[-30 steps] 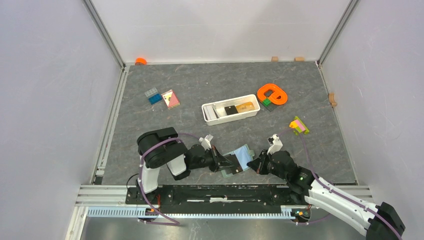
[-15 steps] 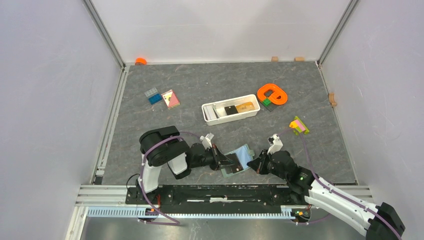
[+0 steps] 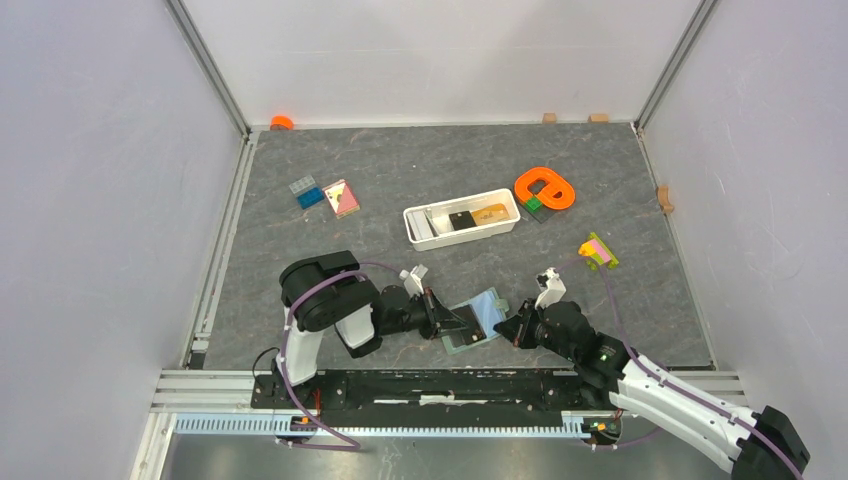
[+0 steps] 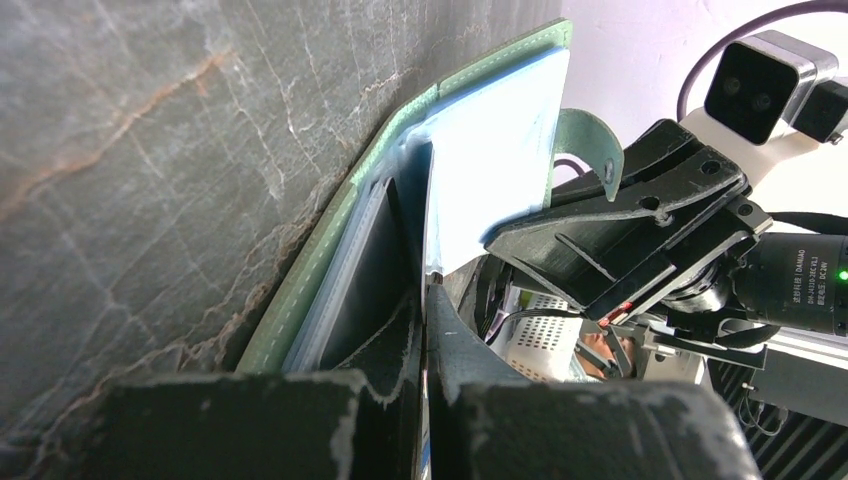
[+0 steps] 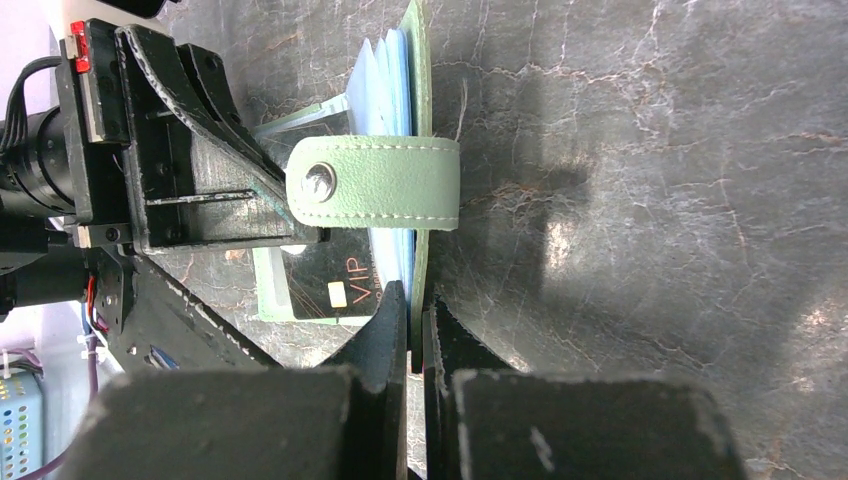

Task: Put the credit cards into the card holder
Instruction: Insert the credit card into the card holder.

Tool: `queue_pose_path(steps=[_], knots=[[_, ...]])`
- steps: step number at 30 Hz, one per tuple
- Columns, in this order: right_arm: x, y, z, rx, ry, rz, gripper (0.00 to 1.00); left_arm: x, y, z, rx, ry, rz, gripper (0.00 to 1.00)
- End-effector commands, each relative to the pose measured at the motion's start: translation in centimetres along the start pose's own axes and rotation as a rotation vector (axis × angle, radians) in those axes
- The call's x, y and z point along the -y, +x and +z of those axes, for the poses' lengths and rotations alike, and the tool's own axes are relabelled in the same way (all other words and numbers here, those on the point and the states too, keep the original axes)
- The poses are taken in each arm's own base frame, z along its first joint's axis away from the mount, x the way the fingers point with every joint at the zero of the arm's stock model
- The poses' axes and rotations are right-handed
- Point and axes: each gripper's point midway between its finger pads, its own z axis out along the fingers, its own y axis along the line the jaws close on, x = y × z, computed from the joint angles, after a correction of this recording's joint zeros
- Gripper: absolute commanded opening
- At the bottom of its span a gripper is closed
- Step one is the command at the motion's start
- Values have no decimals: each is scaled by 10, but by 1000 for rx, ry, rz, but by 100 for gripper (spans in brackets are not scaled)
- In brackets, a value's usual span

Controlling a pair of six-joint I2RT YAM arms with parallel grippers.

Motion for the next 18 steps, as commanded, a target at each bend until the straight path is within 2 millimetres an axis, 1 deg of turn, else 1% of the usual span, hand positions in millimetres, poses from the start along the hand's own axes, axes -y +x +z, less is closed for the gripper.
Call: queue_pose_path(steps=[1, 18], knots=[[33, 14, -10, -58, 161, -15, 0, -37, -9, -5, 49, -120, 48, 2], [32, 13, -10, -59, 162, -14, 0, -42, -12, -7, 49, -152, 108, 2]])
